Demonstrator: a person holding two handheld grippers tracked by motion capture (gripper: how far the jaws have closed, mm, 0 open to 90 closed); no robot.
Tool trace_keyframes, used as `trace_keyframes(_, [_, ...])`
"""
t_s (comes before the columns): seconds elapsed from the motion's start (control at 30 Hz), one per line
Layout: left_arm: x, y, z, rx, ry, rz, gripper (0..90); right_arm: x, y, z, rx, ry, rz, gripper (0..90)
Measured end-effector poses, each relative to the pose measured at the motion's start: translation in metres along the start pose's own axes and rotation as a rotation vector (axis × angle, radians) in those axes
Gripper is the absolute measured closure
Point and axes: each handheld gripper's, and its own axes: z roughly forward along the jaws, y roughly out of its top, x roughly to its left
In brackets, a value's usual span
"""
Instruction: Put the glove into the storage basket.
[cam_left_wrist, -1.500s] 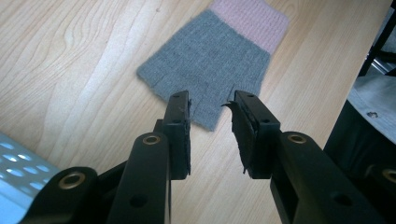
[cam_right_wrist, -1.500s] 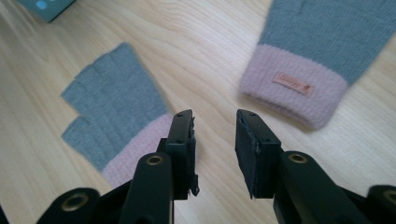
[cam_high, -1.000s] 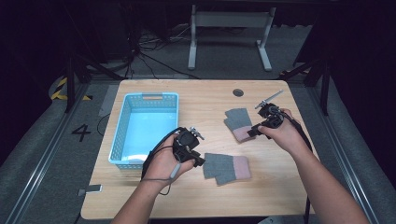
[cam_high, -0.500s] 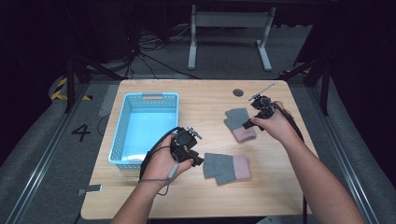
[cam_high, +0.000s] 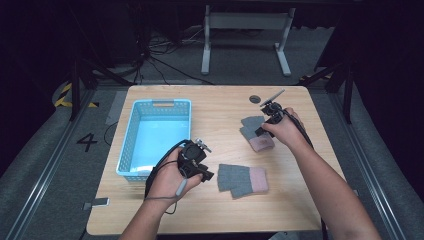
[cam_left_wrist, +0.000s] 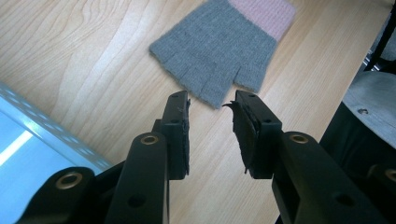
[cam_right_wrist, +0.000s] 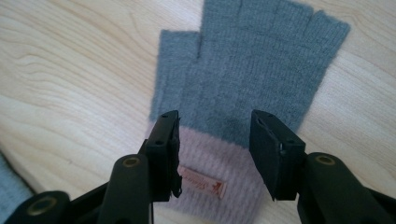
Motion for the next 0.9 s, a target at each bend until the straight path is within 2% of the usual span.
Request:
trace_keyframes(0.37, [0.001,0.001,0.003,0.011,0.002,0.007,65.5,-0.003,0.004,0.019,0.016,-0.039,0.036,52.6])
trace_keyframes(0.4, [0.001,0.002,0.003,0.013,0.002,0.005,65.2,-0.001,0.004,0.022,0.020,-0.051,0.051,52.4])
trace_keyframes(0.47, [0.001,0.002,0.004,0.014,0.001,0.011,65.0,0.000,0.004,0.023,0.024,-0.061,0.047,52.2])
trace_keyframes(0.5, [0.001,0.002,0.004,0.016,0.002,0.011,65.0,0.005,0.005,0.025,0.023,-0.086,0.051,51.9])
trace_keyframes(0.57, [0.001,0.003,0.004,0.014,0.001,0.011,64.9,0.006,0.005,0.026,0.027,-0.102,0.047,52.0])
trace_keyframes(0.77, [-0.001,0.003,0.004,0.011,0.002,0.017,64.8,0.005,0.005,0.027,0.029,-0.099,0.056,54.6])
trace_keyframes(0.9, [-0.001,0.004,0.005,0.014,0.000,0.018,64.7,0.004,0.005,0.027,0.026,-0.103,0.062,60.6])
